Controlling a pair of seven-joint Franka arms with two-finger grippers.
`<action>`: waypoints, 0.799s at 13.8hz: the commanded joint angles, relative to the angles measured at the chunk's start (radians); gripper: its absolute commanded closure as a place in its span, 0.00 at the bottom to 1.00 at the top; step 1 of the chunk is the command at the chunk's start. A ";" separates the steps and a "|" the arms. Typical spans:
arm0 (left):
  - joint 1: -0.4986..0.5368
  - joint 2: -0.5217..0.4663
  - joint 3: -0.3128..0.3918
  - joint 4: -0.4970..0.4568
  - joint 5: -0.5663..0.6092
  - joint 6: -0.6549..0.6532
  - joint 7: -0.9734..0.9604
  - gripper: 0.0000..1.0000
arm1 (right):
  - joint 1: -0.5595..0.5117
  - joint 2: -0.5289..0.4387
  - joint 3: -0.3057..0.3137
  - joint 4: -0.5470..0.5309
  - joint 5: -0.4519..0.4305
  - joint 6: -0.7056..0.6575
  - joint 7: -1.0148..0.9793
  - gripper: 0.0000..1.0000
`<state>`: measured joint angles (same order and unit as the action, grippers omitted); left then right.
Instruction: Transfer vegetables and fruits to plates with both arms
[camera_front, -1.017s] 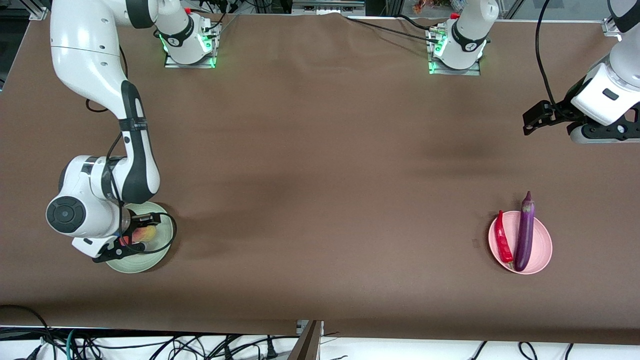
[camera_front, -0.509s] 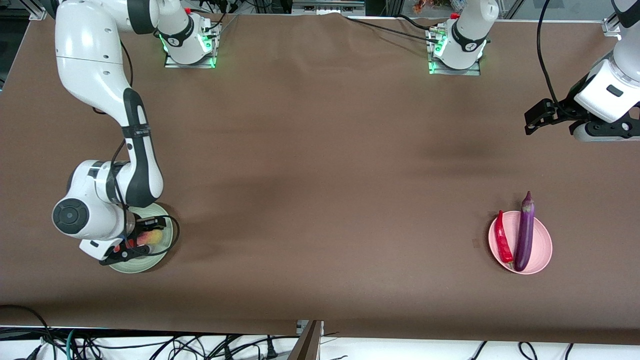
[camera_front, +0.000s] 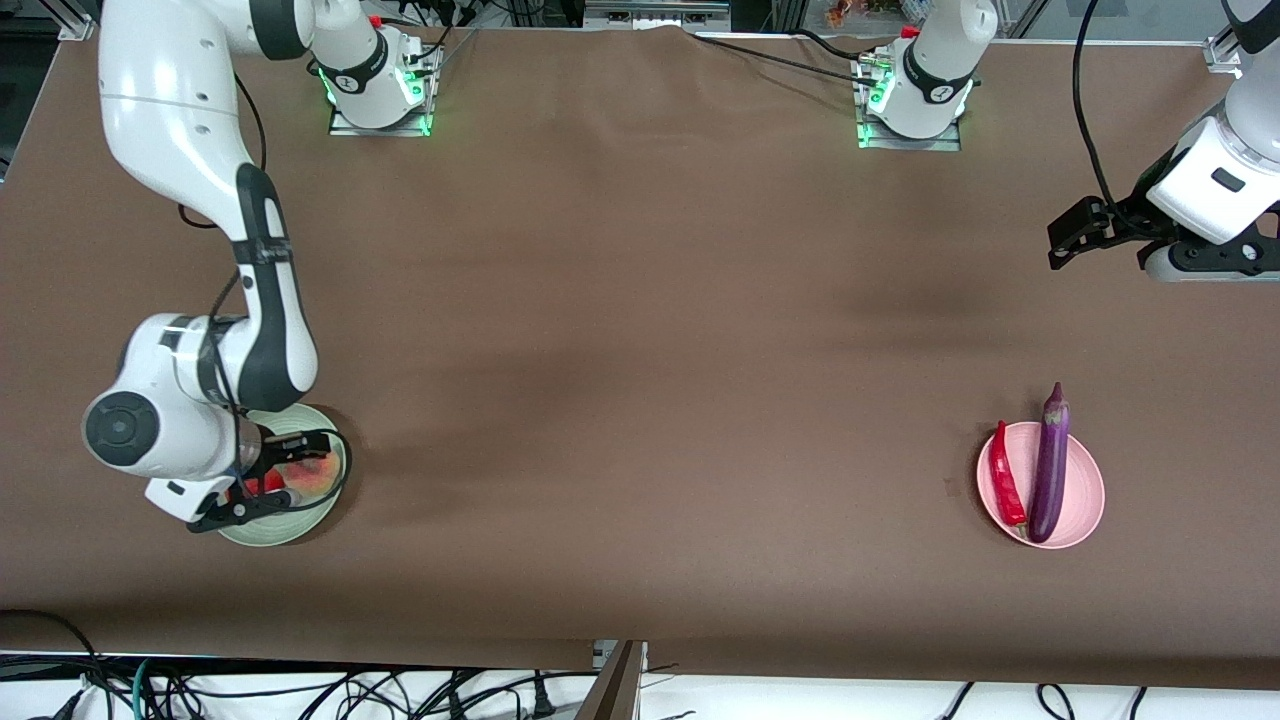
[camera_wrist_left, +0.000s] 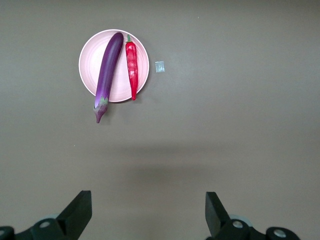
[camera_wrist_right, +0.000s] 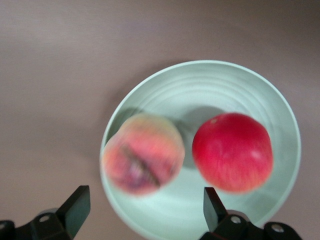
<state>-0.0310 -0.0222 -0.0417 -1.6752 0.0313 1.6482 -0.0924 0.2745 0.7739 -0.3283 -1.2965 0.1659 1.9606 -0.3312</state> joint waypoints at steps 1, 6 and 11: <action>-0.006 0.010 0.002 0.029 -0.019 -0.025 0.016 0.00 | -0.003 -0.099 0.003 0.052 0.015 -0.171 -0.020 0.00; -0.007 0.010 0.002 0.029 -0.019 -0.027 0.016 0.00 | -0.008 -0.240 -0.003 0.083 -0.011 -0.327 -0.017 0.00; -0.009 0.010 0.002 0.029 -0.019 -0.034 0.016 0.00 | -0.017 -0.444 0.043 -0.019 -0.090 -0.489 -0.019 0.00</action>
<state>-0.0359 -0.0221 -0.0432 -1.6734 0.0313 1.6393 -0.0924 0.2721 0.4424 -0.3307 -1.2211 0.1172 1.4969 -0.3353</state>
